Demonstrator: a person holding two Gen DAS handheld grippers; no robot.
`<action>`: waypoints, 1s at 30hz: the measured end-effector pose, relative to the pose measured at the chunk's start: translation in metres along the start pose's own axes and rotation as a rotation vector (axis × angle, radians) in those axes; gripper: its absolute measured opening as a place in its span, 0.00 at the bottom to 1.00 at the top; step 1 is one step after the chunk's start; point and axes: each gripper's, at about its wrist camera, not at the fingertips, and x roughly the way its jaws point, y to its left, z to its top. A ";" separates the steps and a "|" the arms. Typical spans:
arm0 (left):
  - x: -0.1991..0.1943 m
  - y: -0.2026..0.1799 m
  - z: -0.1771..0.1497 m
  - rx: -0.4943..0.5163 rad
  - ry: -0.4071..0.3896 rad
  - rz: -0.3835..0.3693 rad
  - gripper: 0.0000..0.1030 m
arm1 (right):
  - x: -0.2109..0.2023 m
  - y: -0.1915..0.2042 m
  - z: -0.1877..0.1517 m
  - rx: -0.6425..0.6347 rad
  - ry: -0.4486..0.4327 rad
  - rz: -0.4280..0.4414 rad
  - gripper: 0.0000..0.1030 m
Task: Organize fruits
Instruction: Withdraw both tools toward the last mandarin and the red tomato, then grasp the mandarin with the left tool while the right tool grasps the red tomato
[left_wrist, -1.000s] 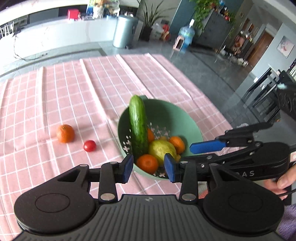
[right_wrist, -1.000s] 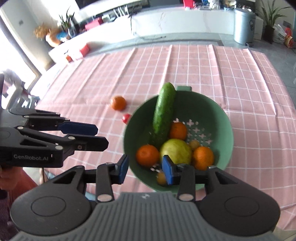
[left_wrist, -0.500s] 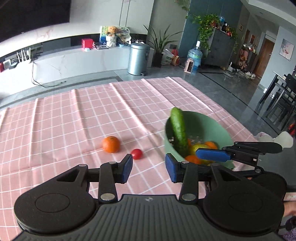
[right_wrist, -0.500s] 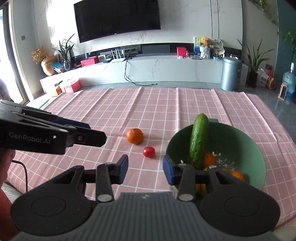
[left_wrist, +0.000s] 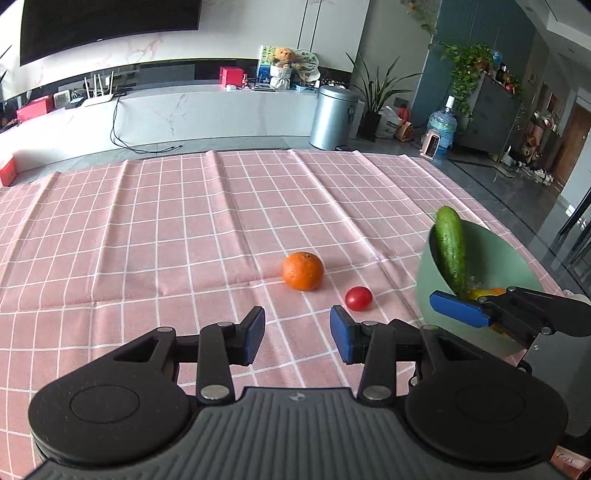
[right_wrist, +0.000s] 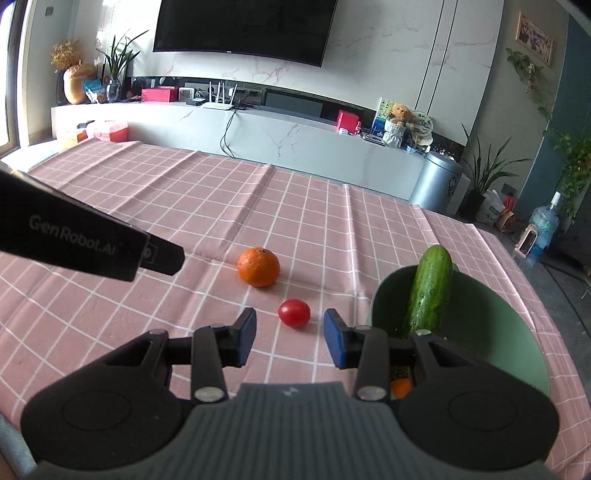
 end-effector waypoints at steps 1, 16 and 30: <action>0.003 0.003 0.001 -0.007 0.002 0.000 0.47 | 0.007 0.002 0.000 -0.015 0.006 -0.012 0.35; 0.042 0.025 0.000 -0.014 0.063 -0.018 0.47 | 0.075 0.024 0.004 -0.113 0.068 -0.074 0.30; 0.049 0.032 -0.001 -0.048 0.075 -0.061 0.47 | 0.097 0.024 0.001 -0.091 0.112 -0.118 0.28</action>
